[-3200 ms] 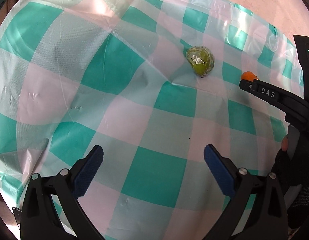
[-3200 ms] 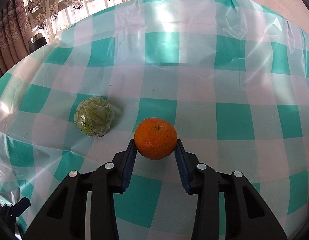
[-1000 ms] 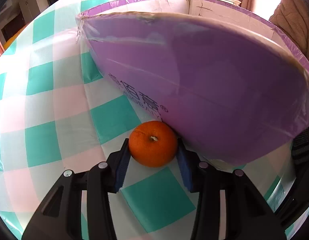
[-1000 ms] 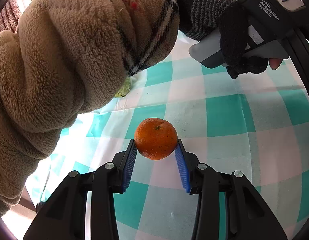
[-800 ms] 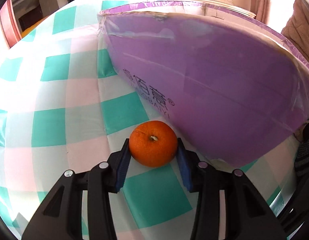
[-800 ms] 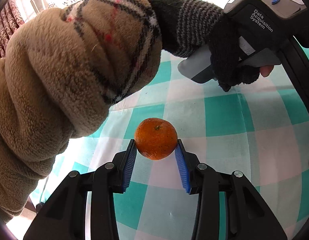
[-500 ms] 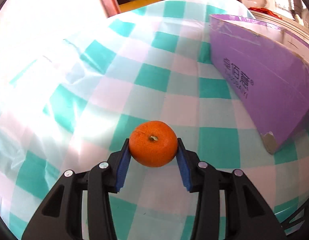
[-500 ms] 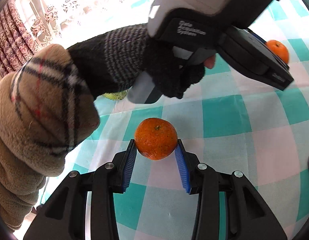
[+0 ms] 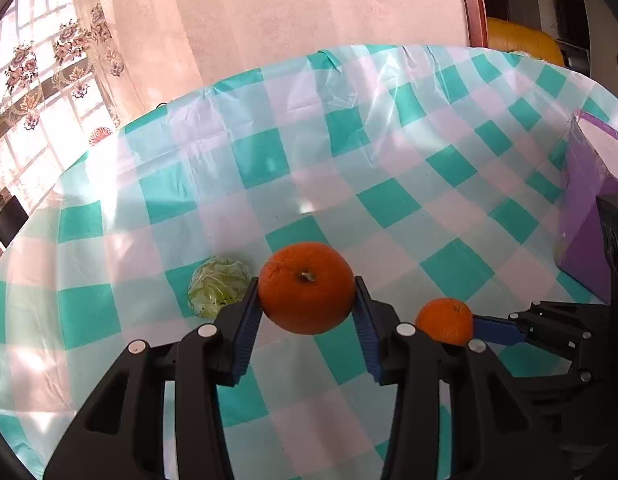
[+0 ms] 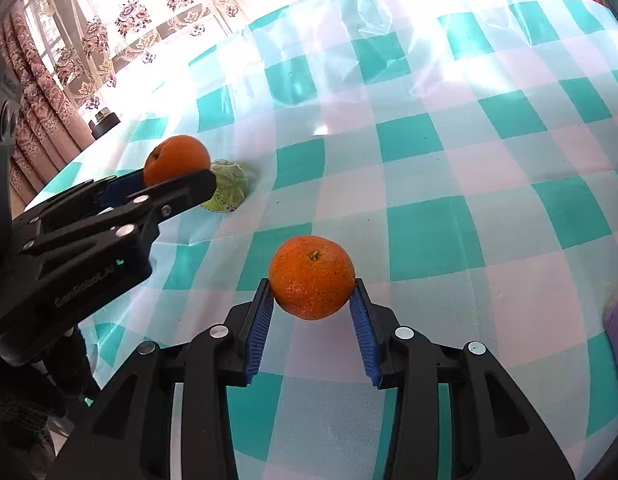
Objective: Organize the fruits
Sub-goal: 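Carry both oranges into the box and open both tools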
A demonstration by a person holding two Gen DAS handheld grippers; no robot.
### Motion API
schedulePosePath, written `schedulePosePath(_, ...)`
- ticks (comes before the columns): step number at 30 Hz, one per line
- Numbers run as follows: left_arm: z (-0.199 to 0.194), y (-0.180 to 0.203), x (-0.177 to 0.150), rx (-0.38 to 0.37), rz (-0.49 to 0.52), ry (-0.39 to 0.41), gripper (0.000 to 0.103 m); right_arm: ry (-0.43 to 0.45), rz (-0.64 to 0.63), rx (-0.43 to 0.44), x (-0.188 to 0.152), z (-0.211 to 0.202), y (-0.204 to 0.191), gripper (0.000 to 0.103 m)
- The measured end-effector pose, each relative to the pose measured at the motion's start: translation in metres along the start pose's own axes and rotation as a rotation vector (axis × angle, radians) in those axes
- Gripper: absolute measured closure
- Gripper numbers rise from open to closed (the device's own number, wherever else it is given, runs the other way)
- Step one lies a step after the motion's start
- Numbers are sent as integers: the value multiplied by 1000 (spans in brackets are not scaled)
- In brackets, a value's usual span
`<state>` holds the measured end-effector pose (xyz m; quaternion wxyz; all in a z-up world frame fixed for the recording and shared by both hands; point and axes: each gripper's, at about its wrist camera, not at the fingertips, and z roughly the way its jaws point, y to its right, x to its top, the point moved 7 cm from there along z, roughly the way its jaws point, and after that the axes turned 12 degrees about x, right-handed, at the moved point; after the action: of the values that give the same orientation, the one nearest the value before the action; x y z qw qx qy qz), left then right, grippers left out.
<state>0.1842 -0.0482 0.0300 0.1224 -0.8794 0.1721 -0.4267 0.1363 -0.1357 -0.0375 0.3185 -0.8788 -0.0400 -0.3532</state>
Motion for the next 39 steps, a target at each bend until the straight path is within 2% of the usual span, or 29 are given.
schedulePosePath(3, -23, -7, -29, 33, -35, -36, 59, -3, 3, -15, 1, 2, -1, 63)
schedulePosePath(7, -39, 0, -61, 31, -111, -77, 59, 4, -31, -69, -2, -7, -4, 63)
schedulePosePath(15, -80, 13, -79, 47, -126, -16, 59, 98, -64, -99, -15, -67, -26, 63)
schedulePosePath(22, -118, 40, -69, -4, -126, 58, 58, 187, -68, -120, -20, -137, -30, 63)
schedulePosePath(29, -162, 90, -37, -83, -83, 159, 58, 299, -79, -178, -21, -220, -20, 63)
schedulePosePath(33, -182, 126, -17, -134, -40, 209, 58, 350, -62, -243, -22, -264, 0, 63)
schedulePosePath(39, -195, 186, 2, -197, 42, 238, 58, 370, -18, -363, -29, -309, 44, 63)
